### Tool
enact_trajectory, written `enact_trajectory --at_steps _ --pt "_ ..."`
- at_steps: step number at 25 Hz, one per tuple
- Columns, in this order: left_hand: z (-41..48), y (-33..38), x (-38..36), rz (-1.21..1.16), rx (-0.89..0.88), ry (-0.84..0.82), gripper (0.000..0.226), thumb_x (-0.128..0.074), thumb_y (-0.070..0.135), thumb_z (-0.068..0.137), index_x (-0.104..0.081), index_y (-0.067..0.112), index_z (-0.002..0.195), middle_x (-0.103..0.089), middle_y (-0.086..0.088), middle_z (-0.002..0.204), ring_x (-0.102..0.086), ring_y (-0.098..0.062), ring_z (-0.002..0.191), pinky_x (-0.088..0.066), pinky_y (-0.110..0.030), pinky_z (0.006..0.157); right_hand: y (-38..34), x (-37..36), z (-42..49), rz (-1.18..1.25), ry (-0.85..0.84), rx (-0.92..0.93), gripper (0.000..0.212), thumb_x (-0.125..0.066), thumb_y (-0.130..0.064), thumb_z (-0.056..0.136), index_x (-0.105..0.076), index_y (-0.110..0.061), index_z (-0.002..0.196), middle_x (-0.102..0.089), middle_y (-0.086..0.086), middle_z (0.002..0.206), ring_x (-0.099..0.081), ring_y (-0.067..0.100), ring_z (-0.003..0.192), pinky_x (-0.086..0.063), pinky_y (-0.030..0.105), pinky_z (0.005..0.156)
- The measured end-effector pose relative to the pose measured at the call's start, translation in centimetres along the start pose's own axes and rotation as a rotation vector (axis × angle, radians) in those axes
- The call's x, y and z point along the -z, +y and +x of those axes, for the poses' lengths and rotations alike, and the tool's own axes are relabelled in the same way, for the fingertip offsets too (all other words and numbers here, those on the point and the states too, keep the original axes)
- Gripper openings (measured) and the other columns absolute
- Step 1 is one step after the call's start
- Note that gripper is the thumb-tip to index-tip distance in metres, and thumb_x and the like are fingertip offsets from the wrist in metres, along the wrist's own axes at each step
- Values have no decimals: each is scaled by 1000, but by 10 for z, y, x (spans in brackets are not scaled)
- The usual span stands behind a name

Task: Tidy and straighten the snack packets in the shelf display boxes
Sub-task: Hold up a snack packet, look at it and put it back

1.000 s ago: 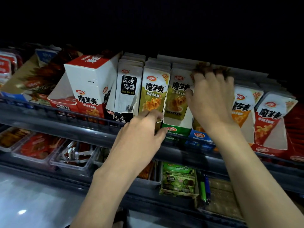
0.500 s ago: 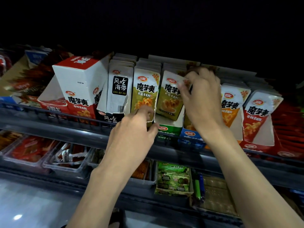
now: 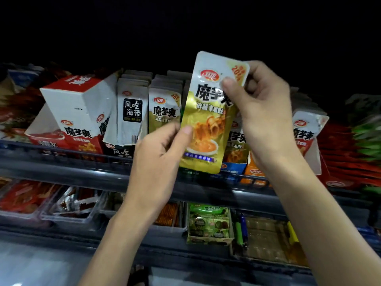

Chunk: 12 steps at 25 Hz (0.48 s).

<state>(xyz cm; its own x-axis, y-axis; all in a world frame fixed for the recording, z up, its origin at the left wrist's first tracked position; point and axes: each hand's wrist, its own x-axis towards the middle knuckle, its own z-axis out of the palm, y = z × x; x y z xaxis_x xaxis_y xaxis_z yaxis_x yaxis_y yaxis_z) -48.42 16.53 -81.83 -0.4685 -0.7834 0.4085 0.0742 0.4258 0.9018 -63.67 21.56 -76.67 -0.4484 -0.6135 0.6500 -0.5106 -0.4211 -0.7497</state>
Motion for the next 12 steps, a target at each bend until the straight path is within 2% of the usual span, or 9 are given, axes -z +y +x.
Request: enact_trajectory --at_steps 3,6,8,12 --pt "-4 5 -6 -76 -68 -91 22 -50 25 100 -70 15 95 -75 0 87 -71 -15 81 -56 -28 66 -3 4 -4 112 -1 -107 17 -57 -6 98 -60 -1 114 -72 5 100 -70 12 92 -54 22 72" --pt "-5 3 -8 -97 -121 -111 27 -50 28 100 -68 9 96 -73 -7 87 -70 -25 80 -57 -44 66 -6 10 -7 162 -4 -154 16 -57 -6 98 -61 -4 113 -73 4 99 -71 13 89 -53 22 69" --pt "-6 3 -7 -118 -128 -114 28 -50 28 98 -67 6 94 -71 -11 86 -68 -30 79 -55 -50 66 -8 11 -8 167 -12 -154 16 -57 -6 98 -61 -4 113 -73 5 100 -72 15 91 -54 23 70" --pt "-6 3 -5 -139 -127 -122 29 -52 28 97 -66 3 90 -70 -14 84 -67 -34 78 -55 -51 65 -11 11 -9 189 -12 -160 17 -58 -5 98 -60 -2 115 -74 7 101 -72 16 93 -55 25 73"
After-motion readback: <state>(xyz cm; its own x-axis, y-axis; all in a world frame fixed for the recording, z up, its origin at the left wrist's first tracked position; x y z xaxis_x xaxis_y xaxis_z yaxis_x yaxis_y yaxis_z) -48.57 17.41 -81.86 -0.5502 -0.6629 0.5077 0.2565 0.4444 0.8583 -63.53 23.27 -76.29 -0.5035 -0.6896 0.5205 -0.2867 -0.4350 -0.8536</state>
